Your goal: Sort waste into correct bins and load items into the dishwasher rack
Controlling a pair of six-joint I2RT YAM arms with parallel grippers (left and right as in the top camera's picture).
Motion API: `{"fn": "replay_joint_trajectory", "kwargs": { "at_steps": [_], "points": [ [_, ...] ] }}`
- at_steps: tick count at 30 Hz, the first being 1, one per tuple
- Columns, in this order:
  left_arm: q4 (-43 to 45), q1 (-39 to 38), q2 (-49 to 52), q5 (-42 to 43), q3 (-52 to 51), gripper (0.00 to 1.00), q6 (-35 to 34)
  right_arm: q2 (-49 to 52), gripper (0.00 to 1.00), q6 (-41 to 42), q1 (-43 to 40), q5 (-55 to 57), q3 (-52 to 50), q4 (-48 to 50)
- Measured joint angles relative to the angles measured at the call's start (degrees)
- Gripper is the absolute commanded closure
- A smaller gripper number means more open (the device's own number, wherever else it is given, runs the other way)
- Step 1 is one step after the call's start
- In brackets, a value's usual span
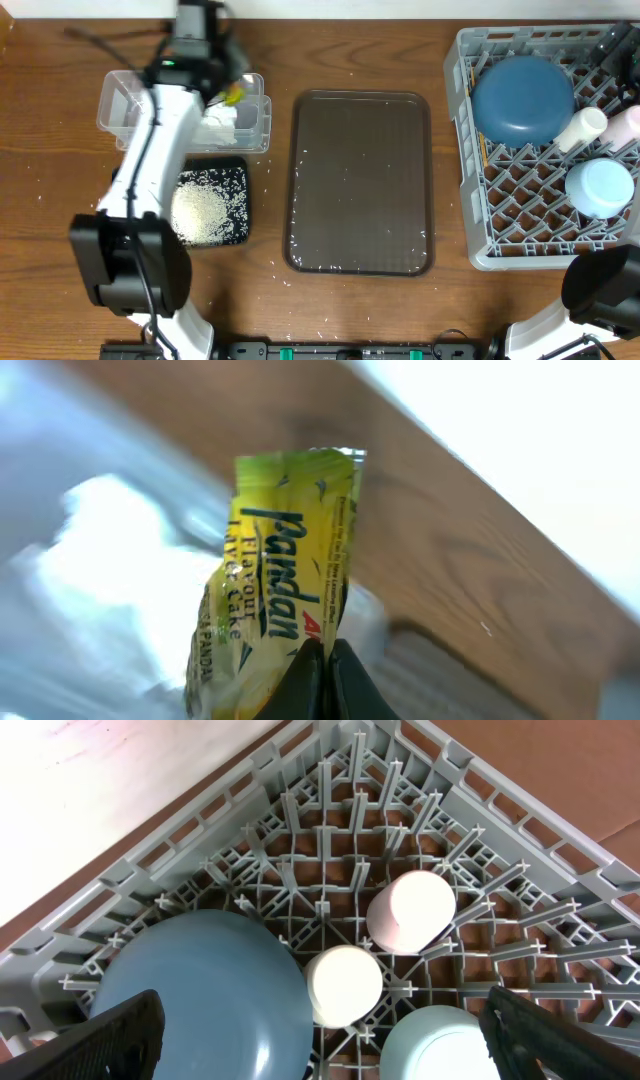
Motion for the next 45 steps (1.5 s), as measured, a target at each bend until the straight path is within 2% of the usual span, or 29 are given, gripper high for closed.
{"fn": "replay_joint_trajectory", "kwargs": {
  "at_steps": [1,3,4,9,13,17,20,24,27,30,34,37,41,45],
  "points": [
    [-1.4,1.9,0.3,-0.1,0.0,0.85,-3.2,0.0,0.01,0.0,0.0,0.0,0.0,0.0],
    [-2.9,4.2,0.5,-0.1,-0.1,0.62,-7.2,0.0,0.01,0.0,0.0,0.0,0.0,0.0],
    [-3.3,5.6,0.5,-0.1,-0.1,0.55,-9.6,0.0,0.01,0.0,0.0,0.0,0.0,0.0],
    [-3.9,8.3,0.5,0.3,-0.1,0.42,-14.8,0.0,0.01,0.0,0.0,0.0,0.0,0.0],
    [-4.1,8.7,0.5,2.6,-0.1,0.41,-16.5,0.0,0.01,0.0,0.0,0.0,0.0,0.0],
    [-4.2,8.6,0.5,7.7,-0.1,0.4,-14.7,0.0,0.01,0.0,0.0,0.0,0.0,0.0],
    [-5.9,8.6,0.0,13.7,-0.1,0.4,-8.7,0.0,0.01,0.0,0.0,0.0,0.0,0.0],
    [-14.2,8.6,-3.7,19.4,-0.3,0.4,0.0,0.0,0.01,0.0,0.0,0.0,0.0,0.0],
    [-22.7,8.6,-10.5,21.6,-0.3,0.39,7.3,0.0,0.01,0.0,0.0,0.0,0.0,0.0],
    [-27.7,8.6,-17.2,22.6,-0.9,0.39,12.4,0.0,0.01,0.0,0.0,0.0,0.0,0.0],
    [-28.5,8.6,-27.1,23.2,-7.4,0.39,16.2,0.0,0.01,0.0,0.0,0.0,0.0,0.0],
    [-28.1,8.6,-33.3,23.1,-15.4,0.2,17.1,0.0,0.01,0.0,0.0,0.0,0.0,0.0],
    [-29.6,8.6,-40.0,21.9,-26.5,0.15,15.1,0.0,0.01,0.0,0.0,0.0,0.0,0.0],
    [-30.0,8.6,-42.8,21.2,-31.1,0.13,14.3,0.0,0.01,0.0,0.0,0.0,0.0,0.0]
  ]
}}
